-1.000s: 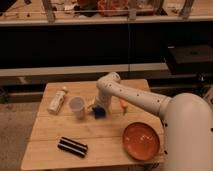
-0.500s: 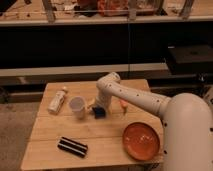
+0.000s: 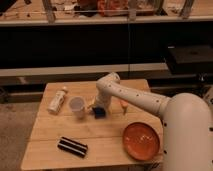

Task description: Place the white sponge in the ceramic cup

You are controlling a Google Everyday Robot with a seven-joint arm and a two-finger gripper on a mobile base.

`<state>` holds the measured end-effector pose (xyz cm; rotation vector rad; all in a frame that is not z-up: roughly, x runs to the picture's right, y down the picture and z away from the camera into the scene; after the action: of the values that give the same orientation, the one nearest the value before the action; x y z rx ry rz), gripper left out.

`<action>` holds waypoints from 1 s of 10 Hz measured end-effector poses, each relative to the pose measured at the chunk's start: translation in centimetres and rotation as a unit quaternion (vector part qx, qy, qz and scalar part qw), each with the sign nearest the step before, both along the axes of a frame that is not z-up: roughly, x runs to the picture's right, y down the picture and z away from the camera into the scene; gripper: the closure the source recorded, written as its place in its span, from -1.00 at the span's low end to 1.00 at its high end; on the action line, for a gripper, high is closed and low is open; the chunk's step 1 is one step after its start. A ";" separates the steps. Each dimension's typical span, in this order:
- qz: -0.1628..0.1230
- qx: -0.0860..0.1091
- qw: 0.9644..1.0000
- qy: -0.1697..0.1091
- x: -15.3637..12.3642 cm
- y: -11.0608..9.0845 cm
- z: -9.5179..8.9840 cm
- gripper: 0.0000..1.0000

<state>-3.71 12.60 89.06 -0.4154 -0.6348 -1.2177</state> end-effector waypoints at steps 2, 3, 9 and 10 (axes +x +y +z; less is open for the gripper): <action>-0.082 0.024 0.995 -0.049 -1.1 -0.2 0.0 -0.60; -0.114 0.031 0.991 -0.065 -1.5 -0.3 0.2 -0.60; -0.160 0.018 0.985 -0.064 -2.0 0.4 2.3 -0.60; -0.154 0.015 0.986 -0.057 -1.8 0.5 2.6 -0.56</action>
<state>-5.53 13.05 91.63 -0.4325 -0.6646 -1.5530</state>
